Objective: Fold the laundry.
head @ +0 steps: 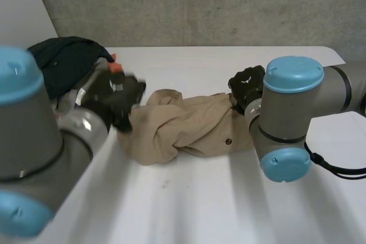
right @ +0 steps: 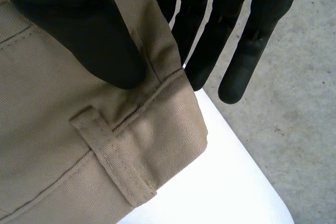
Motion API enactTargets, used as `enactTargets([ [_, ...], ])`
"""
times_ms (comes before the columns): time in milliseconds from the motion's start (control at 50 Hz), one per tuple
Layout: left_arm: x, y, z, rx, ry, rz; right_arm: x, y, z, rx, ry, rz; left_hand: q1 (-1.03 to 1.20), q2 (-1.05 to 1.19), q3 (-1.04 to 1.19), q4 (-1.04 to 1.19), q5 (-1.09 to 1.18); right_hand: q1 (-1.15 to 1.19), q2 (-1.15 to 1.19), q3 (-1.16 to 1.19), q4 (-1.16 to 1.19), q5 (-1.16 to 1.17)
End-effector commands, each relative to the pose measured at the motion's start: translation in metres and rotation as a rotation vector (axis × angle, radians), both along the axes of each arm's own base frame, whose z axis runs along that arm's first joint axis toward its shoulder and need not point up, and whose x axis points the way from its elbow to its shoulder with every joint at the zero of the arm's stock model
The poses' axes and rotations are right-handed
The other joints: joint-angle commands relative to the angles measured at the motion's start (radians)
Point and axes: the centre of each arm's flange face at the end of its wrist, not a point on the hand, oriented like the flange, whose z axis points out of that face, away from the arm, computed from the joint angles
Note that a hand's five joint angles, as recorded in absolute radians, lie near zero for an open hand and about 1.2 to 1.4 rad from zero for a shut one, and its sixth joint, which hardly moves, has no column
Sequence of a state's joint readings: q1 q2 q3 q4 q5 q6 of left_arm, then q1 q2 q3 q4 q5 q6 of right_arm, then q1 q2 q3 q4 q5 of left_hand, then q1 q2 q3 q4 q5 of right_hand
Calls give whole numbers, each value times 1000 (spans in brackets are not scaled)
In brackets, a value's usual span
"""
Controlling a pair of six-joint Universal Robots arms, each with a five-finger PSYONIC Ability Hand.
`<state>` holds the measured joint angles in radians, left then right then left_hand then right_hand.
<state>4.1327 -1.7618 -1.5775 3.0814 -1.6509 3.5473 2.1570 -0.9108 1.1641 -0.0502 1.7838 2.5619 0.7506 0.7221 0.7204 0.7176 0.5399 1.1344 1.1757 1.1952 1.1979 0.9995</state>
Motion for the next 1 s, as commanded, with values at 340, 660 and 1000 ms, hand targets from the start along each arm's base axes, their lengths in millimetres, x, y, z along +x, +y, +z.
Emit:
enactTargets([
  [340, -27, -50, -91, 186, -63, 34, -3, 20, -10, 106, -3, 61, -335, -306, -304, -302, -298, 262, 221, 201, 198, 222],
  [660, -49, -75, -103, 31, -160, 19, -10, 12, -13, 126, -16, 58, 646, 674, 676, 679, 682, 262, 221, 201, 198, 222],
  [1000, 15, 1, 119, -110, 248, -28, -54, 44, 124, -20, 86, 107, 646, 674, 676, 679, 682, 262, 221, 201, 198, 222],
])
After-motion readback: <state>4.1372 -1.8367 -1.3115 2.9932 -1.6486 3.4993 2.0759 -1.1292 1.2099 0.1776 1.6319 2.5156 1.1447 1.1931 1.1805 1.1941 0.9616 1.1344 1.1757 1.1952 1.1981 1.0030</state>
